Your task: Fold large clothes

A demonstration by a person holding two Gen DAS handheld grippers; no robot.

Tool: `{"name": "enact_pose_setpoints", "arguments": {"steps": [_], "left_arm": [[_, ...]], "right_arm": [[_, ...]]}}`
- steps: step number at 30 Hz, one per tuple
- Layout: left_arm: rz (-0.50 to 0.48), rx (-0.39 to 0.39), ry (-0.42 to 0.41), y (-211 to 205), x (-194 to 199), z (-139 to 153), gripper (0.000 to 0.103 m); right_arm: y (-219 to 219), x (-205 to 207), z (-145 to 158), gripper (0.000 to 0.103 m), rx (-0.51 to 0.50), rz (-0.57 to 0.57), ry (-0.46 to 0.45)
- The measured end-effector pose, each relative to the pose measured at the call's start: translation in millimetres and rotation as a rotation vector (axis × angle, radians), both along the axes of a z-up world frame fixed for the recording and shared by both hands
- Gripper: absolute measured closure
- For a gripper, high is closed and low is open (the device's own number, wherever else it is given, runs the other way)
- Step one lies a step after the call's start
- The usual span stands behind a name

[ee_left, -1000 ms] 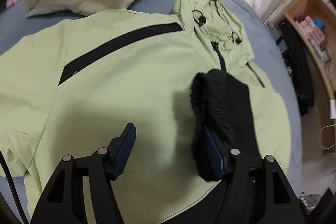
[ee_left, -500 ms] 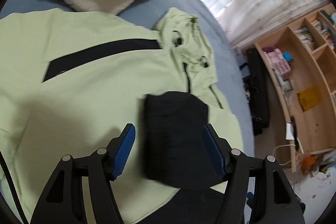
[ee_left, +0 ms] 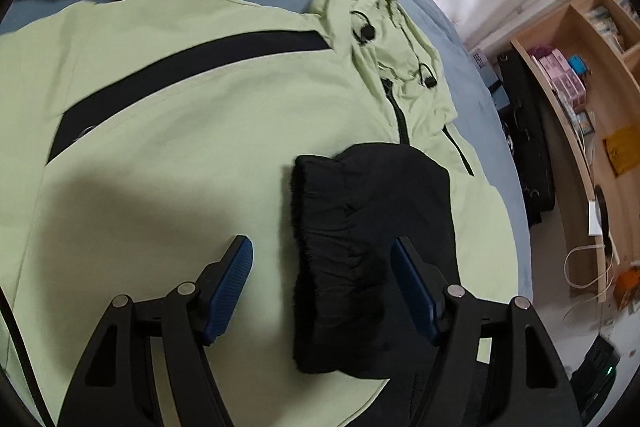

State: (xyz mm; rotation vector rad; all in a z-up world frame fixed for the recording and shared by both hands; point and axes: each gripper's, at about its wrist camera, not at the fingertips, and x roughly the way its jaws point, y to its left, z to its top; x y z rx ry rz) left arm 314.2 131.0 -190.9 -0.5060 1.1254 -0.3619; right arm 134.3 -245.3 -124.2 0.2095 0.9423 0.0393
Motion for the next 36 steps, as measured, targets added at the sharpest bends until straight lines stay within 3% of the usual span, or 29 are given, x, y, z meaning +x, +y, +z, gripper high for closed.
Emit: {"name": "enact_pose_setpoints", "arguments": {"steps": [3, 4, 5, 6, 7, 12, 17, 21, 27, 28, 29, 30, 31, 34, 36], "left_arm": [[-0.043, 0.008, -0.006, -13.8, 3.3, 0.3, 0.037], [-0.061, 0.022, -0.013, -20.9, 3.8, 1.3, 0.054], [-0.071, 0.049, -0.008, -27.0, 4.5, 1.3, 0.061], [-0.074, 0.102, -0.001, -35.1, 5.8, 1.5, 0.075], [-0.075, 0.132, -0.002, -40.4, 6.3, 3.0, 0.08], [-0.057, 0.185, -0.085, -52.0, 10.3, 35.2, 0.084], [0.041, 0.211, -0.177, -37.1, 20.0, 73.3, 0.084], [0.064, 0.239, -0.112, -26.1, 29.3, 60.6, 0.084], [0.065, 0.253, -0.053, -23.0, 27.8, 33.9, 0.084], [0.066, 0.252, -0.053, -24.1, 28.8, 33.0, 0.084], [0.066, 0.249, -0.055, -24.4, 30.0, 33.9, 0.084], [0.063, 0.244, -0.058, -25.7, 30.0, 34.0, 0.084], [0.057, 0.237, -0.066, -28.3, 30.9, 35.2, 0.084], [0.046, 0.244, -0.086, -37.9, 30.3, 34.0, 0.084], [0.041, 0.266, -0.074, -43.9, 30.8, 24.4, 0.084]], "right_arm": [[-13.9, 15.8, 2.3, 0.052, 0.001, -0.02, 0.004], [-21.5, 22.7, 2.5, 0.052, 0.009, -0.03, 0.008], [-29.2, 29.1, 2.0, 0.052, 0.021, -0.041, 0.013], [-39.0, 36.7, 0.3, 0.052, 0.036, -0.056, 0.021], [-45.2, 41.5, -1.3, 0.052, 0.046, -0.066, 0.028], [-87.5, 82.1, -21.2, 0.052, 0.127, -0.117, 0.094], [-114.0, 122.4, -39.7, 0.052, 0.239, -0.144, 0.129], [-123.2, 153.6, -49.0, 0.052, 0.303, -0.16, 0.13], [-119.5, 193.2, -61.2, 0.052, 0.301, -0.174, 0.123], [-117.1, 198.6, -60.6, 0.059, 0.28, -0.168, 0.114], [-113.8, 203.2, -59.0, 0.085, 0.251, -0.148, 0.113], [-110.0, 208.1, -55.8, 0.103, 0.197, -0.131, 0.114], [-104.3, 212.6, -47.5, 0.101, 0.121, -0.113, 0.093], [-100.1, 222.1, -32.5, 0.101, 0.032, -0.09, 0.038], [-100.2, 227.5, -39.0, 0.101, -0.023, -0.085, 0.06]]}}
